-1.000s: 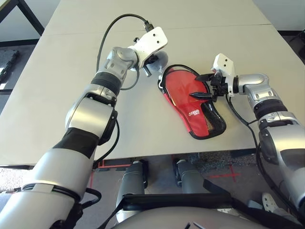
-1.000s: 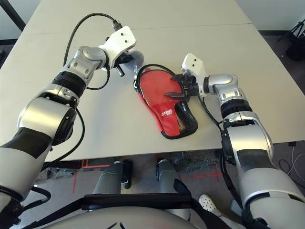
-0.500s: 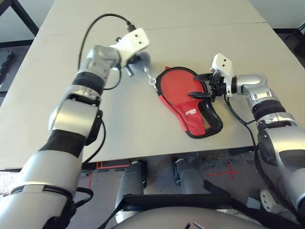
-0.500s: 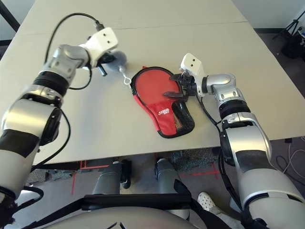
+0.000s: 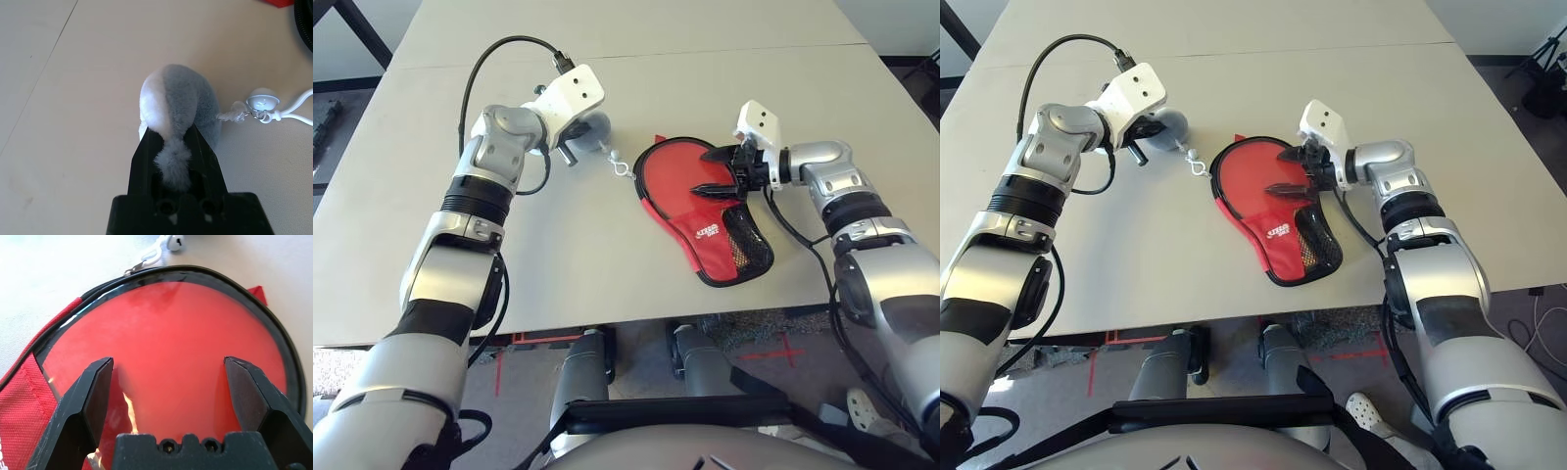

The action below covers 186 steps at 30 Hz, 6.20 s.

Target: Store the ping-pong paddle in its case and zip it.

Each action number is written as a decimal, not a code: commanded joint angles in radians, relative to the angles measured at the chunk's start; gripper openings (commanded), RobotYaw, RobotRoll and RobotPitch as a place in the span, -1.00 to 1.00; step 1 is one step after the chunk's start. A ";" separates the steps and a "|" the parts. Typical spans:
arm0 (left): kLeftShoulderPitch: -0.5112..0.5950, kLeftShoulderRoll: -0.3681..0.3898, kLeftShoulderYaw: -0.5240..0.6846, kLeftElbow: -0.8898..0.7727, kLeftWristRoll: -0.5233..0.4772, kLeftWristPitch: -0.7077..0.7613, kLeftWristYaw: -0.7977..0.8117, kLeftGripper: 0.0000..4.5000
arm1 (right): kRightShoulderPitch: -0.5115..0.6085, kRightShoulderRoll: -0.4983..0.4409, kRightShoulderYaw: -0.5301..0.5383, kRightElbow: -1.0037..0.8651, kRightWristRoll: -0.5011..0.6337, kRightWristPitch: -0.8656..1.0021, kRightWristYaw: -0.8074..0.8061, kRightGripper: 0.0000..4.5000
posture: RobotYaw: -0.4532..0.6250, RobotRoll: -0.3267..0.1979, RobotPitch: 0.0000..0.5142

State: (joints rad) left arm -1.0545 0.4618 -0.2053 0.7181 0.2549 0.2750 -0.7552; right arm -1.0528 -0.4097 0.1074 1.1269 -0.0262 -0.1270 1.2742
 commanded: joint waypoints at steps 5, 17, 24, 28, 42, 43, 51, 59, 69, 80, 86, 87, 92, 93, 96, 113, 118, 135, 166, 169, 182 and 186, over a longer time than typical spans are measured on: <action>-0.053 -0.019 -0.002 0.106 0.009 -0.031 0.070 -0.95 | 0.029 -0.029 0.047 0.030 -0.073 0.003 -0.021 1.00 | -0.06 0.25 -0.11; -0.276 -0.116 -0.021 0.474 0.053 -0.228 0.276 -0.95 | 0.101 -0.086 0.073 -0.005 -0.084 0.037 -0.002 1.00 | -0.16 0.25 -0.08; -0.347 -0.191 -0.008 0.583 0.065 -0.286 0.392 -0.95 | 0.133 -0.098 0.076 -0.054 -0.075 0.064 0.004 1.00 | -0.23 0.25 -0.07; -0.361 -0.222 0.005 0.606 0.066 -0.303 0.457 -0.95 | 0.148 -0.105 0.076 -0.083 -0.068 0.081 0.005 1.00 | -0.26 0.25 -0.06; -0.422 -0.354 0.110 0.626 0.029 -0.383 0.655 -0.95 | 0.195 -0.121 0.079 -0.159 -0.046 0.124 -0.012 1.00 | -0.32 0.25 -0.05; -0.427 -0.364 0.117 0.627 0.026 -0.387 0.656 -0.95 | 0.196 -0.120 0.079 -0.162 -0.045 0.127 -0.015 1.00 | -0.33 0.25 -0.05; -0.443 -0.441 0.129 0.633 0.035 -0.388 0.639 -0.95 | 0.212 -0.118 0.081 -0.187 -0.038 0.141 -0.025 1.00 | -0.37 0.25 -0.05; -0.443 -0.523 0.129 0.633 0.035 -0.393 0.609 -0.95 | 0.230 -0.123 0.081 -0.215 -0.030 0.155 -0.033 1.00 | -0.41 0.25 -0.05; -0.375 -0.602 0.076 0.630 0.061 -0.406 0.468 -0.95 | 0.244 -0.121 0.081 -0.230 -0.023 0.163 -0.050 1.00 | -0.42 0.25 -0.03; -0.355 -0.596 0.073 0.623 0.053 -0.403 0.420 0.33 | 0.247 -0.113 0.082 -0.223 -0.020 0.161 -0.067 1.00 | -0.40 0.25 -0.02; -0.372 -0.548 0.084 0.622 0.047 -0.405 0.416 0.99 | 0.246 -0.108 0.082 -0.220 -0.019 0.160 -0.072 1.00 | -0.38 0.25 -0.03; -0.374 -0.539 0.085 0.621 0.047 -0.406 0.413 0.99 | 0.245 -0.107 0.082 -0.218 -0.019 0.160 -0.073 1.00 | -0.37 0.25 -0.04; -0.384 -0.479 0.088 0.617 0.044 -0.416 0.385 0.99 | 0.241 -0.103 0.083 -0.207 -0.021 0.153 -0.079 1.00 | -0.34 0.25 -0.04; -0.385 -0.467 0.088 0.616 0.043 -0.417 0.374 0.99 | 0.240 -0.102 0.082 -0.205 -0.021 0.153 -0.080 1.00 | -0.33 0.25 -0.04; -0.383 -0.428 0.084 0.611 0.045 -0.427 0.332 0.99 | 0.238 -0.101 0.082 -0.201 -0.021 0.150 -0.080 1.00 | -0.32 0.25 -0.05; -0.101 -0.242 0.087 0.320 -0.108 -0.492 -0.246 0.99 | 0.209 -0.105 0.085 -0.156 -0.029 0.130 -0.078 1.00 | -0.24 0.25 -0.10; 0.008 -0.243 0.057 0.164 -0.120 -0.421 -0.268 0.99 | 0.201 -0.109 0.088 -0.145 -0.032 0.125 -0.074 1.00 | -0.23 0.25 -0.11; 0.198 -0.263 -0.050 -0.004 -0.104 -0.219 -0.233 0.99 | 0.181 -0.122 0.092 -0.140 -0.033 0.130 -0.066 1.00 | -0.24 0.25 -0.13; 0.278 -0.257 -0.142 -0.104 -0.126 0.055 -0.326 0.99 | -0.196 -0.195 -0.106 -0.006 0.070 0.213 -0.157 1.00 | -0.30 0.25 -0.14; 0.282 -0.260 -0.144 -0.108 -0.125 0.055 -0.321 0.99 | -0.204 -0.181 -0.094 0.056 0.035 0.197 -0.253 1.00 | -0.30 0.25 -0.14; 0.309 -0.253 -0.149 -0.167 -0.125 0.083 -0.309 0.99 | -0.178 -0.083 -0.119 0.187 0.000 0.255 -0.450 1.00 | -0.24 0.25 -0.07; 0.318 -0.250 -0.153 -0.190 -0.128 0.097 -0.307 0.99 | -0.174 -0.048 -0.137 0.200 0.005 0.272 -0.478 1.00 | -0.23 0.25 -0.05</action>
State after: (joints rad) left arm -0.8021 0.2100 -0.2771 0.4751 0.0937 0.3186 -1.0558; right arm -1.2408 -0.4681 -0.0150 1.3053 -0.0204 0.1293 0.8106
